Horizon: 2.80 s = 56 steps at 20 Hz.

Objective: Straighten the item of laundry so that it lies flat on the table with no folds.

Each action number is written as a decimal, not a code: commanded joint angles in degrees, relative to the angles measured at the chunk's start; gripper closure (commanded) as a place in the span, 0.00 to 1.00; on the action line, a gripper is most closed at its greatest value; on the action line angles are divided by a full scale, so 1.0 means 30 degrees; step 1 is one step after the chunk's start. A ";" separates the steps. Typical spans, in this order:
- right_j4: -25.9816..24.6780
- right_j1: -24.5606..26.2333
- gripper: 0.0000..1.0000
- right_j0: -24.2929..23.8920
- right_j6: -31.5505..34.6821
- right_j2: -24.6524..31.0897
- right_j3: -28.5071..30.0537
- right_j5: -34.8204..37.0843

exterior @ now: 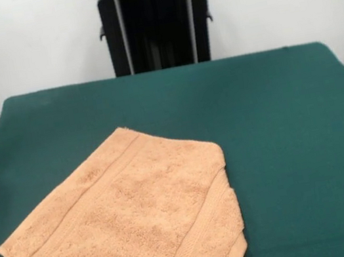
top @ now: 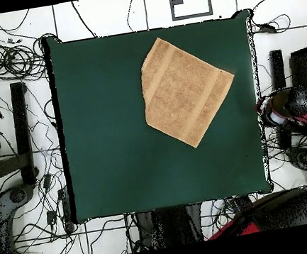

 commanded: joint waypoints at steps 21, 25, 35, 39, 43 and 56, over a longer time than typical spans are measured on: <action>0.5227 0.1189 1.00 0.4676 0.8784 -0.1602 -0.3378 0.1367; 0.5858 0.1859 1.00 0.4568 0.8774 -0.1489 -0.3971 0.1101; 0.7828 0.2623 1.00 0.5841 1.0973 -0.1269 -0.3657 0.0112; 0.8315 0.3079 1.00 0.6421 1.1793 -0.1371 -0.3492 -0.0895; 0.8457 0.3303 1.00 0.6712 1.1885 -0.1402 -0.3190 -0.1744; 0.7774 0.5429 1.00 0.5474 0.8236 -0.0934 -0.6097 -0.1002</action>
